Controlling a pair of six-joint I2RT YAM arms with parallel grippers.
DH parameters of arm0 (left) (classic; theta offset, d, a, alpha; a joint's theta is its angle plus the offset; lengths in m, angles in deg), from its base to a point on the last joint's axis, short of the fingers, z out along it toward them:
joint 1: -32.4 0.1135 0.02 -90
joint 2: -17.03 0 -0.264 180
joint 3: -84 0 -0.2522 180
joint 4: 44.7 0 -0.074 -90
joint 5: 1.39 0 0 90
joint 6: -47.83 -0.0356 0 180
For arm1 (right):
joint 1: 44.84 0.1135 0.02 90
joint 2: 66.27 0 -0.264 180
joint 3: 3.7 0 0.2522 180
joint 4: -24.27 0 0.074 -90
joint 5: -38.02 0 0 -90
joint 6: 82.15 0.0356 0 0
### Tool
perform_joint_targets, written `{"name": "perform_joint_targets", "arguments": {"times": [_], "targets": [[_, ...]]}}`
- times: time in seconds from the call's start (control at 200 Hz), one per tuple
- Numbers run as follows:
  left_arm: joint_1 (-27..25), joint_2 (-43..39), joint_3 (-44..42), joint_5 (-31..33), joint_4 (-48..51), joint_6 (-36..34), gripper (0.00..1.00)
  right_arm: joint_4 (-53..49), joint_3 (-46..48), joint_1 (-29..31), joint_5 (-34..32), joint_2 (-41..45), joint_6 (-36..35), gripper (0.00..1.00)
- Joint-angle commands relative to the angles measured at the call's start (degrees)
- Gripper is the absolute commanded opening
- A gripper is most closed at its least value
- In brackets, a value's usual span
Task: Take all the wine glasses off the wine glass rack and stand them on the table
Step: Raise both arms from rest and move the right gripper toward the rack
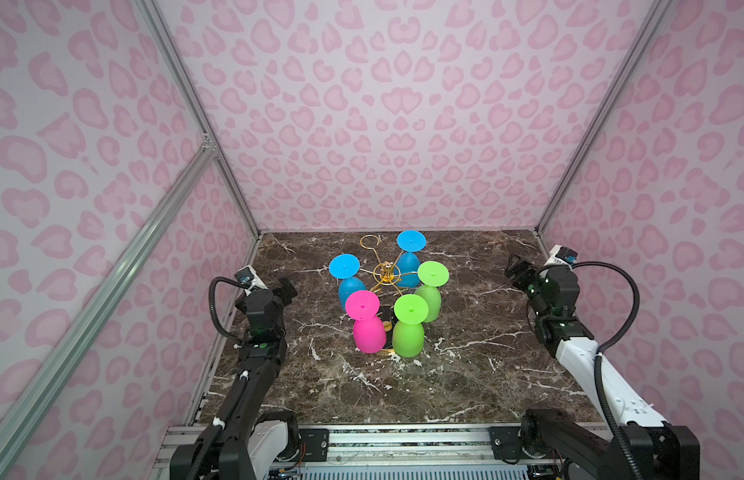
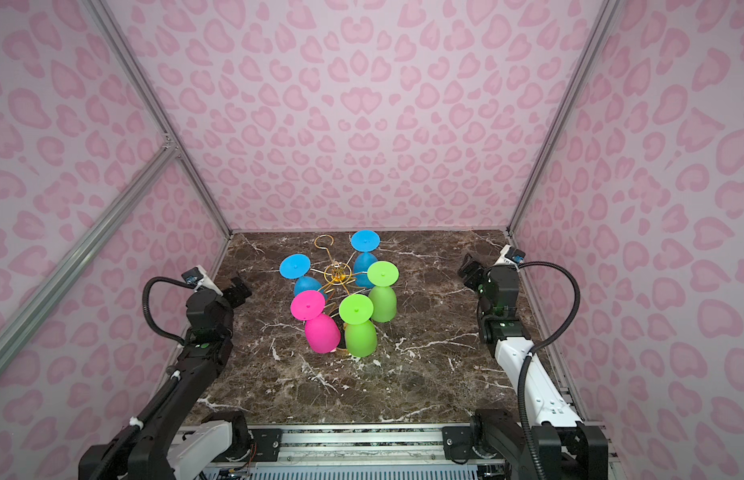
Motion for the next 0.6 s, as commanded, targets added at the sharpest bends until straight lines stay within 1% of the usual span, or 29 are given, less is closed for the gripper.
{"name": "perform_joint_targets", "arguments": {"times": [0.0,0.045,0.085,0.18,0.265,0.415,0.505,0.595], "targets": [[2.55,-6.79,-1.02,-1.33,2.41,6.63,0.96,0.31,-1.5,-0.38,19.9,2.15,11.52,0.78],[3.57,-9.59,-0.9,-3.56,2.72,6.9,0.96,-1.6,-3.46,-0.2,23.5,2.66,12.63,0.72],[3.96,-11.49,-0.34,-5.38,3.15,6.9,0.96,-3.96,-5.19,0.05,25.93,3.1,13.52,0.68],[3.96,-14.29,1.69,-11.06,4.58,7.35,0.96,-7.13,-7.78,0.5,31.49,4.35,15.99,0.64],[3.97,-15.18,3.82,-15.33,5.55,9.15,0.96,-8.52,-8.8,1.65,35.1,5.38,18.45,0.63],[3.96,-16.02,5.81,-19.83,5.5,12.27,0.96,-15.89,-11.85,5.72,36.21,5.25,17.96,0.62],[3.88,-16.2,6.76,-21.63,5.77,13.34,0.96,-16.02,-12.29,8.27,37.01,4.28,19.65,0.6],[3.79,-16.55,7.0,-22.31,5.77,14.63,0.96,-15.74,-12.08,10.18,36.27,3.14,21.59,0.58]]}}
